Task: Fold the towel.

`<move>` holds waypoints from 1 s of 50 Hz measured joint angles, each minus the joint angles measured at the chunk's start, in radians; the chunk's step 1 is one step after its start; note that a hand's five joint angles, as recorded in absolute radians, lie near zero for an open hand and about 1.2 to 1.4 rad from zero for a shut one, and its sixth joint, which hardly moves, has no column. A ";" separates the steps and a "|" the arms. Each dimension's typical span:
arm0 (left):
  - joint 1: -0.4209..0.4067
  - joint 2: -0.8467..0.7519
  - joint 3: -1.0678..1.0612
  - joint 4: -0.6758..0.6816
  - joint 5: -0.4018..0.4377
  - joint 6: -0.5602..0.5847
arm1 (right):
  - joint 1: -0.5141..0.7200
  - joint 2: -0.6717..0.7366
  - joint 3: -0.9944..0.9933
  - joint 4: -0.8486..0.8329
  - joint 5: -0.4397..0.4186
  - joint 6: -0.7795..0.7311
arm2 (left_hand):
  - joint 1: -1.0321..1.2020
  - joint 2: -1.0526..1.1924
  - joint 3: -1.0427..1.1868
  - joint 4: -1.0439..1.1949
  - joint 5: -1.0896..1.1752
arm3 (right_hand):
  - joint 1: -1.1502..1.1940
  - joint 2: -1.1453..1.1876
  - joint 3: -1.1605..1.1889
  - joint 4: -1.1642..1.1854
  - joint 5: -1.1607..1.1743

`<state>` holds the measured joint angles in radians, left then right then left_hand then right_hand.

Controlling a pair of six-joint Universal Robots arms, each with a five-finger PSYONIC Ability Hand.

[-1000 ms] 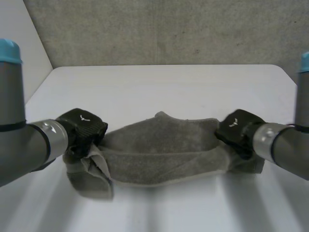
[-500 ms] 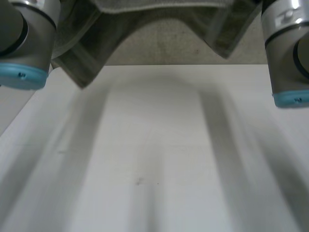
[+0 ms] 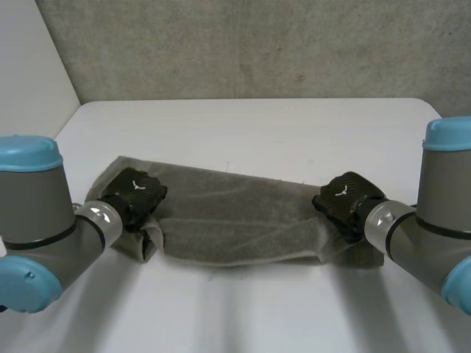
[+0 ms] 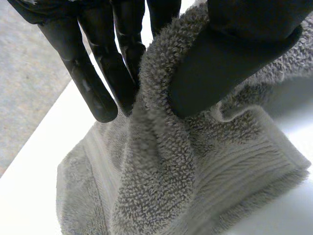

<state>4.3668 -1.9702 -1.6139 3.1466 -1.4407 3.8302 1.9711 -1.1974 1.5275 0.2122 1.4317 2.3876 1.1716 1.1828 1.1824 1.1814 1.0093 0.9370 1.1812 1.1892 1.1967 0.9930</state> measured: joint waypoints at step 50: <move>-0.171 -0.129 -0.028 0.115 -0.396 -0.693 | -0.035 -0.005 0.084 -0.278 0.032 0.224 | -0.763 -0.775 -0.774 -0.773 -0.775 | 0.000 0.000 0.000 0.000 0.001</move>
<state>4.1955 -2.0991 -1.6419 3.2614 -1.8362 3.1372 1.9360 -1.2027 1.6115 -0.0653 1.4639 2.6113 0.4082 0.4079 0.4085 0.4088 0.2345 0.9370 1.1812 1.1892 1.1967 0.9936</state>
